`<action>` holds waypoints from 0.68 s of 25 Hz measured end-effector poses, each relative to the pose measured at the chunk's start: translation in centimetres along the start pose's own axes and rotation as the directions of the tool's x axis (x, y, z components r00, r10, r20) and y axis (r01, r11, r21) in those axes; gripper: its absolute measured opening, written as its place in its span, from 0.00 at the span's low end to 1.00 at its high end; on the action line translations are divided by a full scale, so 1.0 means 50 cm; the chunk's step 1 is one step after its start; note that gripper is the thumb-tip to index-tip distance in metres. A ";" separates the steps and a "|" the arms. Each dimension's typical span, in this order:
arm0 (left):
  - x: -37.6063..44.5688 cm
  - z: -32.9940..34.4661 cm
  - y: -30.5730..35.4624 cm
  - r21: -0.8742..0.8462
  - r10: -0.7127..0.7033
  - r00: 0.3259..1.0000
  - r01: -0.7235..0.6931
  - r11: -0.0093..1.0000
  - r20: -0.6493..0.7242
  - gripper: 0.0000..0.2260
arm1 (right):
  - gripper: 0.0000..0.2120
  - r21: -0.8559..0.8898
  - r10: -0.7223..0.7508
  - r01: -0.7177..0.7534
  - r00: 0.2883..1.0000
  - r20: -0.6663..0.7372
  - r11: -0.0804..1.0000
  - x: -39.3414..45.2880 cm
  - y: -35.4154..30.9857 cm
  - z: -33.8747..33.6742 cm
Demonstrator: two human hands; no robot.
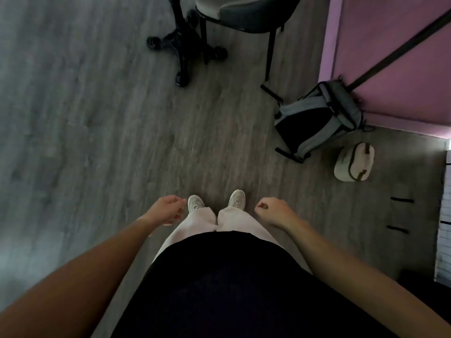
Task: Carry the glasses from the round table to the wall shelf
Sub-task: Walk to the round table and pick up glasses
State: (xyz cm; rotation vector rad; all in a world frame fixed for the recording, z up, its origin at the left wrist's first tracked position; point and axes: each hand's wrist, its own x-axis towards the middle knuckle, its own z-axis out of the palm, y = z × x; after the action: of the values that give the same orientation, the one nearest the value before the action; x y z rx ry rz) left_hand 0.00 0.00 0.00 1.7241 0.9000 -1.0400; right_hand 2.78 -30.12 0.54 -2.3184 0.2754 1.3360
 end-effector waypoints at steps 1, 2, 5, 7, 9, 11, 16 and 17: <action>0.001 0.004 0.010 0.010 0.009 1.000 -0.009 1.000 -0.010 0.08 | 0.14 0.002 -0.013 0.013 1.000 0.002 1.000 0.002 0.006 -0.008; 0.002 0.007 0.022 0.014 0.011 1.000 -0.011 1.000 -0.029 0.08 | 0.14 -0.006 -0.009 0.009 1.000 0.001 1.000 0.000 0.011 -0.020; 0.009 0.002 0.053 -0.008 0.033 0.998 -0.034 0.999 -0.045 0.08 | 0.12 -0.033 0.027 -0.026 0.999 0.017 0.999 0.017 0.039 -0.043; 0.017 -0.013 0.067 -0.035 0.037 0.997 -0.039 0.999 -0.069 0.08 | 0.12 -0.071 0.039 -0.037 0.999 0.031 0.997 0.030 0.054 -0.054; 0.028 -0.029 0.070 -0.045 0.013 0.997 -0.016 0.999 -0.071 0.08 | 0.12 -0.095 0.062 -0.057 0.997 0.049 0.994 0.040 0.056 -0.064; 0.048 -0.052 0.071 -0.052 -0.023 0.997 0.019 0.998 -0.068 0.07 | 0.09 -0.113 0.070 -0.063 0.996 0.060 0.992 0.062 0.044 -0.079; 0.111 -0.120 0.109 -0.069 -0.074 0.995 0.069 0.995 -0.072 0.07 | 0.12 -0.080 0.092 -0.088 0.995 0.048 0.993 0.131 -0.047 -0.132; 0.125 -0.137 0.127 -0.065 -0.066 0.995 0.062 0.996 -0.069 0.07 | 0.12 -0.073 0.095 -0.092 0.995 0.044 0.993 0.141 -0.072 -0.147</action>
State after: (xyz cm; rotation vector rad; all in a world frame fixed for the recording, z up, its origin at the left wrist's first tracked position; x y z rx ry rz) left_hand 9.78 5.16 -2.04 1.6987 1.0284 -0.9866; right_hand 13.43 -30.08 -1.35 -2.3543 0.3299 1.4662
